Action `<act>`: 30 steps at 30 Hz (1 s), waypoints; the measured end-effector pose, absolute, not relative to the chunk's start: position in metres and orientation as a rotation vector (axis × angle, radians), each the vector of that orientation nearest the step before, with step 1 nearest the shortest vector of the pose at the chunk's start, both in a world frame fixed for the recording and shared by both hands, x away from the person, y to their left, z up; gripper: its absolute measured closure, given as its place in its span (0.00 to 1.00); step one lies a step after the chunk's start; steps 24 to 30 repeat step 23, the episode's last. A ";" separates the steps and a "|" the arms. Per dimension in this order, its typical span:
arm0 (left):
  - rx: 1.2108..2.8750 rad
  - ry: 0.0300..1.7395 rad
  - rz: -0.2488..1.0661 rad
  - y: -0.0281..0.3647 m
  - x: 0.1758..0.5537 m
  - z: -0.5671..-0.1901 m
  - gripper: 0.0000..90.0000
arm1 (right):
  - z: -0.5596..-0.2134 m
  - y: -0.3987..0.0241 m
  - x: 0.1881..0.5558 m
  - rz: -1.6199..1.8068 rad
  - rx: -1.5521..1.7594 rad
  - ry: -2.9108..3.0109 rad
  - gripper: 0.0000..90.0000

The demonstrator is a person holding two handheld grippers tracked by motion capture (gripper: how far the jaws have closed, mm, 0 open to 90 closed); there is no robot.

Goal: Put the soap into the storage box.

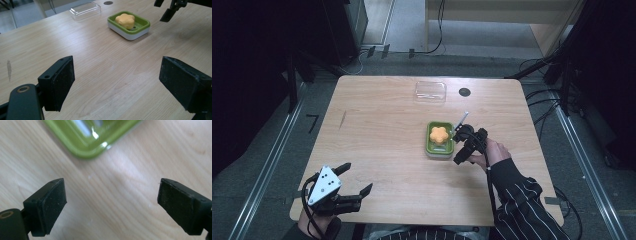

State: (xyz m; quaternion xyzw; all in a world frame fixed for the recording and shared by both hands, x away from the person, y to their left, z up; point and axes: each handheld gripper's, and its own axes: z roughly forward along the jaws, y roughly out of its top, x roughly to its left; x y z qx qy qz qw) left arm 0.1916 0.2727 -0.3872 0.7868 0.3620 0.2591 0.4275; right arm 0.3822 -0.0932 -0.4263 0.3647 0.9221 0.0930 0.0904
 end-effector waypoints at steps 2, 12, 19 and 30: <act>1.963 0.904 0.643 0.272 0.193 -0.387 0.15 | -0.428 -0.096 0.380 0.271 1.087 2.741 0.10; 1.969 0.889 0.634 0.268 0.196 -0.387 0.15 | -0.444 -0.124 0.347 0.192 1.117 2.754 0.09; 1.967 0.885 0.632 0.267 0.197 -0.387 0.15 | -0.452 -0.134 0.332 0.161 1.114 2.762 0.09; 1.974 0.880 0.635 0.266 0.198 -0.387 0.15 | -0.452 -0.136 0.326 0.175 1.108 2.764 0.10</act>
